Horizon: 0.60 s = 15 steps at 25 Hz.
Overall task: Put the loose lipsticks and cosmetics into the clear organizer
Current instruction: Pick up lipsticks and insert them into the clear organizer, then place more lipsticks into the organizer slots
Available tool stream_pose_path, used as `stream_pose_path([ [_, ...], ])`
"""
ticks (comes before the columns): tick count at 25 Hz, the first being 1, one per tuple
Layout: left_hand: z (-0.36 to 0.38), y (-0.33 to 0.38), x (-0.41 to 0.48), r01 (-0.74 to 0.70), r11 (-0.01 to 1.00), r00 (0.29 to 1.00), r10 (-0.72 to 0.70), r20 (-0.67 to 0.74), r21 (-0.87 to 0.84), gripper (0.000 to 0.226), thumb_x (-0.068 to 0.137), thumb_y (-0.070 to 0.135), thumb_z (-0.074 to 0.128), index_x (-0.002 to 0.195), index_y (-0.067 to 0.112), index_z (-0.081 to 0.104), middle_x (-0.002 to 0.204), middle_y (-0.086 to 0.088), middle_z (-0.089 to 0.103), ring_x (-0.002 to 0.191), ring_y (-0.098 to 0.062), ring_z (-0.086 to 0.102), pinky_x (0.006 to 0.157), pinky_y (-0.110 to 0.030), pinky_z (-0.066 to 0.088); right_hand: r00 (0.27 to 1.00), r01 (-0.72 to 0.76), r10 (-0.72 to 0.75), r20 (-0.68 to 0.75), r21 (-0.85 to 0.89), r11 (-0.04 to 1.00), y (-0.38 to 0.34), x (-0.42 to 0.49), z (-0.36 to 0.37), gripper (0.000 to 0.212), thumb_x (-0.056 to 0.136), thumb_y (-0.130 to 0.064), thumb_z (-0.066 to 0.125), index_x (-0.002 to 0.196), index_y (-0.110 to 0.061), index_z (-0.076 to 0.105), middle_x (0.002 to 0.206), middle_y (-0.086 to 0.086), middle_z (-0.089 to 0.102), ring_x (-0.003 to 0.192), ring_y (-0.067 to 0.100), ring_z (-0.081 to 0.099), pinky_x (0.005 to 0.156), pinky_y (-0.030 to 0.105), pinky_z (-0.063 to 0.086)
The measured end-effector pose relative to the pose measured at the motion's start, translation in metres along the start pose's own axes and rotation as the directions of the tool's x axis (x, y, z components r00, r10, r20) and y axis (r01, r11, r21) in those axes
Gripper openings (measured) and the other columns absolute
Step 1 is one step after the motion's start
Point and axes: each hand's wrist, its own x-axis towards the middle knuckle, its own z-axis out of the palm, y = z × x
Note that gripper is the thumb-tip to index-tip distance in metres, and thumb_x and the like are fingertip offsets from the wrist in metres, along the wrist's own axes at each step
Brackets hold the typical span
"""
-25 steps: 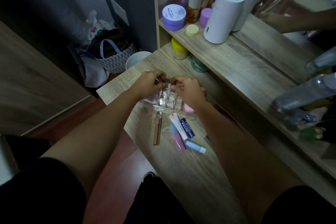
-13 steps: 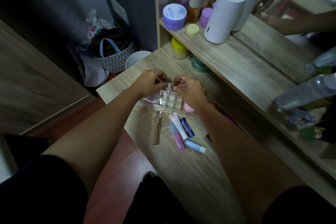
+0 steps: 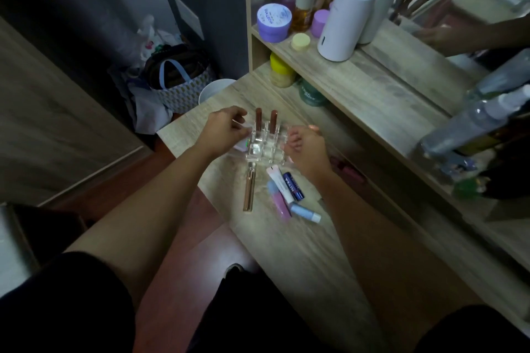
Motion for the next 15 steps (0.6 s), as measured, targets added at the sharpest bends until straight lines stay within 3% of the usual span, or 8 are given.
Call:
stream_pose_path([
  [2, 0.003, -0.004, -0.021, -0.011, 0.999, 1.000, 0.011, 0.009, 0.036, 0.024, 0.080, 0.015, 0.069, 0.101, 0.006, 0.066, 0.088, -0.008, 0.069, 0.075, -0.012, 0.059, 0.063, -0.006, 0.037, 0.996, 0.005, 0.003, 0.095, -0.087, 0.996, 0.006, -0.015, 0.000, 0.012, 0.081, -0.004, 0.067, 0.091, -0.002, 0.063, 0.088, 0.022, 0.068, 0.073, 0.020, 0.057, 0.076, 0.026, 0.050],
  [4, 0.011, -0.010, -0.049, -0.022, 0.996, 0.996, 0.015, 0.086, 0.088, 0.012, 0.081, 0.014, 0.068, 0.089, 0.006, 0.069, 0.084, -0.013, 0.072, 0.072, -0.017, 0.062, 0.059, -0.008, 0.036, 0.979, 0.002, 0.044, 0.200, -0.223, 0.975, 0.010, -0.035, 0.003, 0.013, 0.083, -0.013, 0.065, 0.091, -0.004, 0.065, 0.092, 0.018, 0.071, 0.078, 0.019, 0.059, 0.078, 0.026, 0.047],
  [8, 0.037, -0.025, -0.081, 0.103, 0.978, 0.969, -0.139, 0.203, 0.180, 0.023, 0.080, 0.025, 0.068, 0.081, 0.002, 0.064, 0.084, -0.020, 0.070, 0.081, -0.033, 0.064, 0.073, -0.034, 0.044, 0.947, 0.054, 0.109, 0.303, -0.482, 0.874, 0.009, -0.065, 0.015, 0.023, 0.079, -0.024, 0.065, 0.087, -0.003, 0.066, 0.092, 0.016, 0.071, 0.090, 0.031, 0.065, 0.081, 0.036, 0.050],
  [11, 0.056, -0.030, -0.090, 0.225, 0.955, 0.945, -0.262, 0.194, 0.194, 0.034, 0.077, 0.038, 0.072, 0.080, 0.008, 0.057, 0.088, -0.019, 0.068, 0.084, -0.032, 0.061, 0.071, -0.036, 0.045, 0.942, 0.072, 0.130, 0.310, -0.565, 0.822, 0.010, -0.081, 0.025, 0.025, 0.079, -0.024, 0.062, 0.090, -0.002, 0.062, 0.093, 0.018, 0.068, 0.088, 0.034, 0.065, 0.072, 0.034, 0.049],
  [15, 0.068, -0.028, -0.088, 0.296, 0.940, 0.938, -0.320, 0.137, 0.168, 0.034, 0.073, 0.036, 0.075, 0.086, 0.007, 0.062, 0.093, -0.017, 0.070, 0.091, -0.031, 0.062, 0.074, -0.033, 0.046, 0.975, 0.037, 0.089, 0.203, -0.544, 0.839, 0.011, -0.094, 0.037, 0.020, 0.085, -0.020, 0.052, 0.091, -0.002, 0.058, 0.094, 0.020, 0.066, 0.088, 0.038, 0.063, 0.071, 0.035, 0.047],
])
